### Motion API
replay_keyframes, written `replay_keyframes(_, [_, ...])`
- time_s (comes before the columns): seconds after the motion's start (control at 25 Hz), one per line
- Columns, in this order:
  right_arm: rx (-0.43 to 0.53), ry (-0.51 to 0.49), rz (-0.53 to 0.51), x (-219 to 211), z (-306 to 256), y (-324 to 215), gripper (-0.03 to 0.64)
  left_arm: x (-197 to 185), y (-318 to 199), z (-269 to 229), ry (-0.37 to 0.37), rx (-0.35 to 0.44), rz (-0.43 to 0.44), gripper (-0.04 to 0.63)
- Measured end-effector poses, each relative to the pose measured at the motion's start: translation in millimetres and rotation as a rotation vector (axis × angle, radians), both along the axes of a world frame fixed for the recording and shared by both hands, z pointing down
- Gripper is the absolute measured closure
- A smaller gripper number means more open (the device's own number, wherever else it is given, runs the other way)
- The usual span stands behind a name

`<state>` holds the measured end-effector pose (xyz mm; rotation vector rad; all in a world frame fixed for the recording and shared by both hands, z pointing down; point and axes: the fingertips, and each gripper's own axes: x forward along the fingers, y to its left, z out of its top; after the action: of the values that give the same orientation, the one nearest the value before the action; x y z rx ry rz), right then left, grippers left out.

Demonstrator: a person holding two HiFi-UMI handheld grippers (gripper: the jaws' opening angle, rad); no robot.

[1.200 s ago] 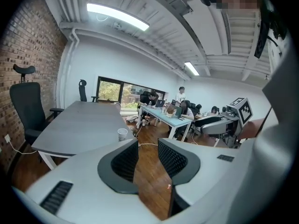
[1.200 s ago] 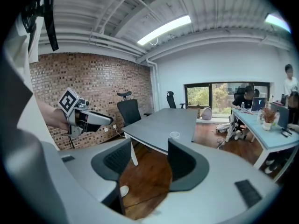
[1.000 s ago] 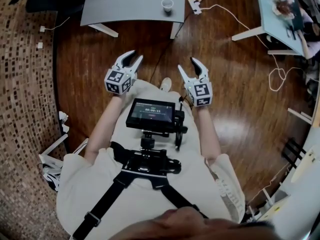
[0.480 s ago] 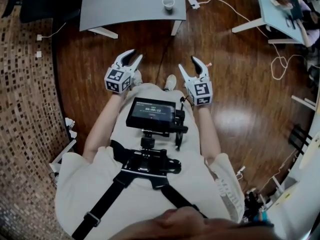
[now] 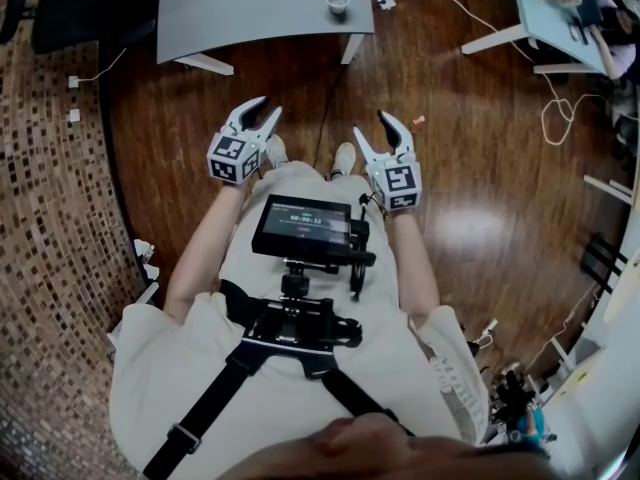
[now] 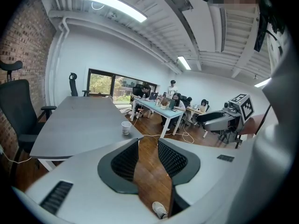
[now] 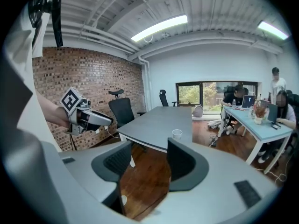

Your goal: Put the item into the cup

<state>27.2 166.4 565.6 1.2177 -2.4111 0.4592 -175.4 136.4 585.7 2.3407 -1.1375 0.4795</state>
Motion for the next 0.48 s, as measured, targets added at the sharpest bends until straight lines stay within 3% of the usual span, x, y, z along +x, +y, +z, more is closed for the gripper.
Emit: replay_keyframes(0.48, [0.019, 0.007, -0.005, 0.0, 2.5, -0.3, 0.359, -0.7, 6.2, 6.5, 0.001, -0.013, -0.007, 0.46])
